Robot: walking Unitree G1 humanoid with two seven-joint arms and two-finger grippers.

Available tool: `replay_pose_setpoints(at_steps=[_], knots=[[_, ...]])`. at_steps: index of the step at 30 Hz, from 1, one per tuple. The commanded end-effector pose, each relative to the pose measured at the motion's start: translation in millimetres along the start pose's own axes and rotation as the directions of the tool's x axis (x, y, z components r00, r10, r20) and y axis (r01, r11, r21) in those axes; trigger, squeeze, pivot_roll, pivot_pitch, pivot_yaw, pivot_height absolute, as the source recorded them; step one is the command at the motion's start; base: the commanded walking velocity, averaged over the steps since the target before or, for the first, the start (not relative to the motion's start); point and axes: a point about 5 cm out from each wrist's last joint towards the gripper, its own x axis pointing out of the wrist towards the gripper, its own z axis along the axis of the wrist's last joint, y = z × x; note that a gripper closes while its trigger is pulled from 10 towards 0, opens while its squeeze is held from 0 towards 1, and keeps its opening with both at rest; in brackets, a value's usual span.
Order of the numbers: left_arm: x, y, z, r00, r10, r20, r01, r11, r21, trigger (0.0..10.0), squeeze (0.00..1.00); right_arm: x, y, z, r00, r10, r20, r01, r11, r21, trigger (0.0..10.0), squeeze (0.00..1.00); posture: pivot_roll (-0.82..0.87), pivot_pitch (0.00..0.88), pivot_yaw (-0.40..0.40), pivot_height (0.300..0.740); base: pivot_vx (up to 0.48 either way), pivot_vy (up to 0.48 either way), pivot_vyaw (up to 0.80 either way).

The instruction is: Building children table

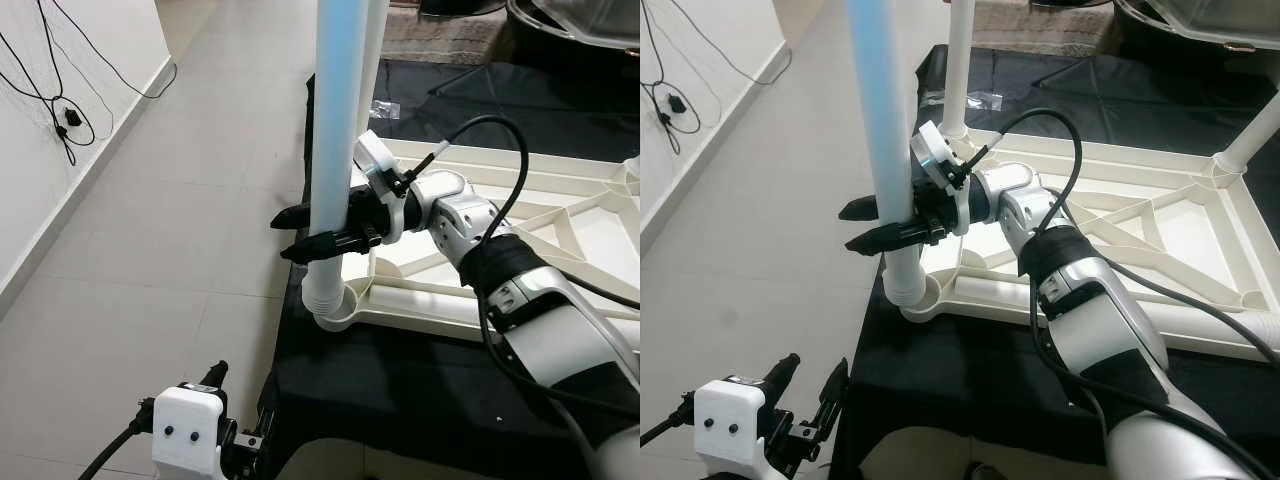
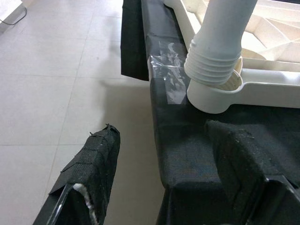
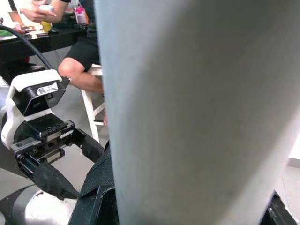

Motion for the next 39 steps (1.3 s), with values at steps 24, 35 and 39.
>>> replay_pose_setpoints(at_steps=[24, 35, 39], knots=[[-0.7, 3.9, -6, 0.999, -0.010, -0.033, 0.010, 1.000, 0.019, 10.0, 0.00, -1.2, 15.9, -3, 0.997, 0.072, 0.038, -0.072, 0.997, -0.007, 10.0, 0.00, 0.11, 0.228, -0.006, 0.740, 0.000, 0.000, 0.00], [-1.7, 2.8, -6, 0.999, -0.012, -0.032, 0.012, 1.000, 0.017, 10.0, 0.00, -0.2, 13.8, -12, 0.998, 0.056, -0.003, -0.056, 0.998, 0.003, 10.0, 0.00, 0.11, 0.219, -0.012, 0.740, 0.000, 0.000, 0.00], [-1.8, 2.1, -6, 0.999, -0.013, -0.032, 0.013, 1.000, 0.016, 10.0, 0.00, -2.1, 11.0, -12, 0.999, 0.038, -0.008, -0.038, 0.999, 0.006, 10.0, 0.00, 0.11, 0.219, -0.015, 0.740, 0.000, 0.000, 0.00]])
